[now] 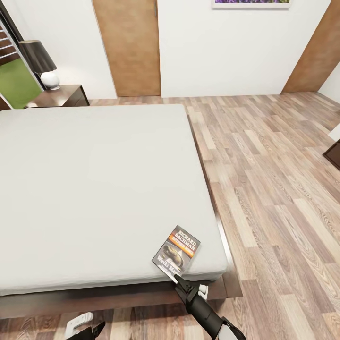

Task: In the bedroom, move the book from the bed onto either nightstand, and place the two sandals side by side next to the bed.

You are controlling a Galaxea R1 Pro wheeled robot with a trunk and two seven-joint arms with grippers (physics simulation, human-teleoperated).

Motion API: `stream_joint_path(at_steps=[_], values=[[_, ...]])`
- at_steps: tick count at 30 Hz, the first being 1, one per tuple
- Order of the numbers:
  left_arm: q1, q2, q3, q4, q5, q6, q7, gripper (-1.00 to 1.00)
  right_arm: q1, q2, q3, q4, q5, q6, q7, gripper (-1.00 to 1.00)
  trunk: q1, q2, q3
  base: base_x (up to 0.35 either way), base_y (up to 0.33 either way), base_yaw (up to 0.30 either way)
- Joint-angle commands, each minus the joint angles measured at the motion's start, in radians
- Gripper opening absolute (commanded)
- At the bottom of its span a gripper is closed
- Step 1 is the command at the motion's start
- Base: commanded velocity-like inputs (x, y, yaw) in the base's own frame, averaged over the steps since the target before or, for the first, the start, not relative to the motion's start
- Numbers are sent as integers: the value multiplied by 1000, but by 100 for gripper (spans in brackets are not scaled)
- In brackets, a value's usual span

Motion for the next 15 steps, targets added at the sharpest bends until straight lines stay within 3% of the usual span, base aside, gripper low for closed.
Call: stream_joint_path(at_steps=[1,6,15], values=[[0,0,3,0,9,8,-6,100,0,0,-2,0,-5,10,2,100,0,0,-1,0,11,0],[0,1,4,0,9,8,-6,100,0,0,-2,0,-5,10,2,100,0,0,-1,0,114,0],[0,-1,3,0,9,8,-5,100,0,0,-2,0,-5,10,2,100,0,0,-1,0,13,0]])
